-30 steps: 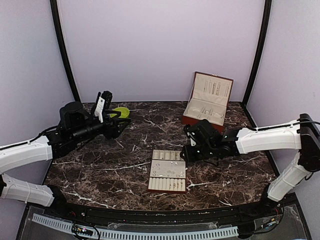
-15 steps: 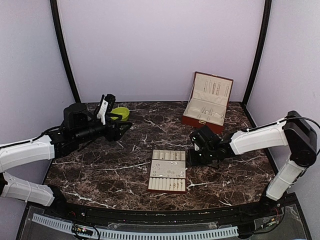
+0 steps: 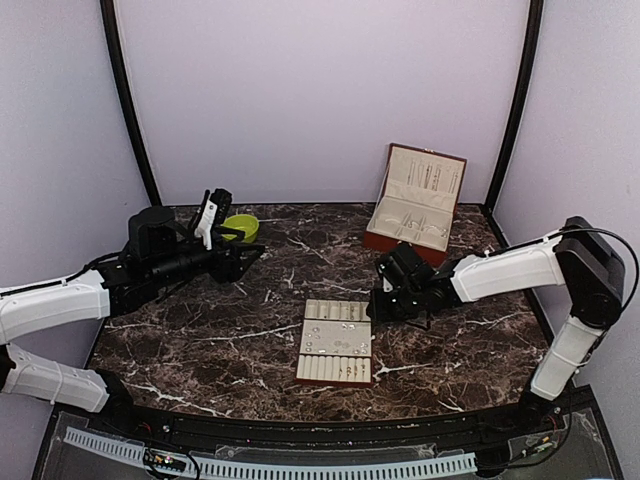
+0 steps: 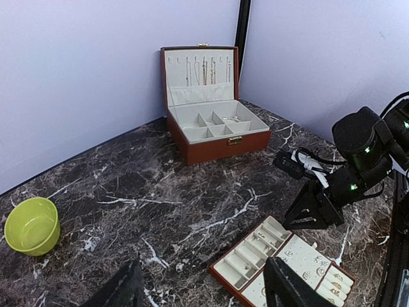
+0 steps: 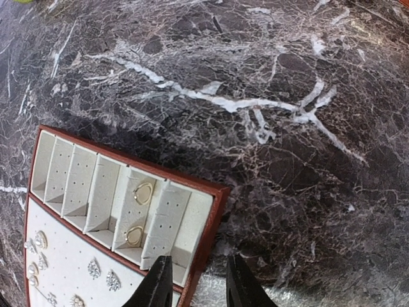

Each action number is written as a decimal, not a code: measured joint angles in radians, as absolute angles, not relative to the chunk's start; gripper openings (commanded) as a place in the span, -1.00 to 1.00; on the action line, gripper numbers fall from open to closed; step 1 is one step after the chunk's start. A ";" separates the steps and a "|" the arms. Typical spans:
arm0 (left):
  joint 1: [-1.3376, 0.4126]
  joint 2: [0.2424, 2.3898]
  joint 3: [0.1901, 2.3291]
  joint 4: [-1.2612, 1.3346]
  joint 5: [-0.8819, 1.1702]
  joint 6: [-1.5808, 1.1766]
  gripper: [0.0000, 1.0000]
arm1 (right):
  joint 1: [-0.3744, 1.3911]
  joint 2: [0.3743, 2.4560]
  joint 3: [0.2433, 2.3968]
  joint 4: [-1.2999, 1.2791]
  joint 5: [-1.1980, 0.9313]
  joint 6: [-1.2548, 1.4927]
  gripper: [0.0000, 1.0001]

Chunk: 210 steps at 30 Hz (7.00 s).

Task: Organize the mixed jewelry
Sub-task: Adjust the compartment layer at the center of the board, then pick up the compartment layer from the center of the board, then place the compartment layer in the jewelry box.

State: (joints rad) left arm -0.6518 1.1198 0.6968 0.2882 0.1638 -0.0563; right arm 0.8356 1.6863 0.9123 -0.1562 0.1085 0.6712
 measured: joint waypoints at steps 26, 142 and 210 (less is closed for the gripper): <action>-0.652 1.120 0.698 0.287 0.162 -0.056 0.33 | 0.835 1.879 1.119 -0.210 0.181 0.430 -0.94; -0.652 1.144 0.699 0.288 0.167 -0.057 0.33 | 0.870 1.561 0.789 -0.293 0.082 0.377 -1.00; -0.652 1.135 0.699 0.288 0.168 -0.068 0.33 | 0.297 1.574 1.103 -0.483 -0.044 0.155 -1.00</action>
